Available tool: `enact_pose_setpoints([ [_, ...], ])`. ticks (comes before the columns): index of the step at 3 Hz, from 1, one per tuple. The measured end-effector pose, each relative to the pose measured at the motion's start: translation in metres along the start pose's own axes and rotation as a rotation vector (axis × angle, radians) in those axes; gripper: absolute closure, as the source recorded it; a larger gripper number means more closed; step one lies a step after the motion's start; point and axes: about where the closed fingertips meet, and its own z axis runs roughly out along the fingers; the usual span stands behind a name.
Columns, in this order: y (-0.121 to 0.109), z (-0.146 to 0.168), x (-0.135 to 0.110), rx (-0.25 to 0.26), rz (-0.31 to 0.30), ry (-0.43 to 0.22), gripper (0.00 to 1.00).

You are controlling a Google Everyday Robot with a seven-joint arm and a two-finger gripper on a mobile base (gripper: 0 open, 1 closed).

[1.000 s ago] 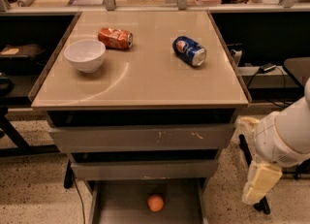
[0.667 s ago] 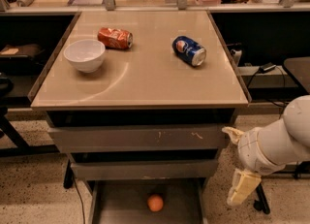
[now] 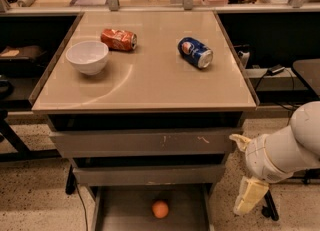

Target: Pick orange from bottom drawer and place on counter

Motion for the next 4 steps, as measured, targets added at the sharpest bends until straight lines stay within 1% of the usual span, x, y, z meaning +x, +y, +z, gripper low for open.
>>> enact_pose_setpoints([
  [1,0.008,0.027,0.011,-0.026,0.033,-0.022,0.00],
  [2,0.036,0.109,0.043,-0.079,0.095,-0.079,0.00],
  [3,0.055,0.184,0.068,-0.080,0.106,-0.141,0.00],
  [4,0.061,0.248,0.086,-0.087,0.105,-0.193,0.00],
])
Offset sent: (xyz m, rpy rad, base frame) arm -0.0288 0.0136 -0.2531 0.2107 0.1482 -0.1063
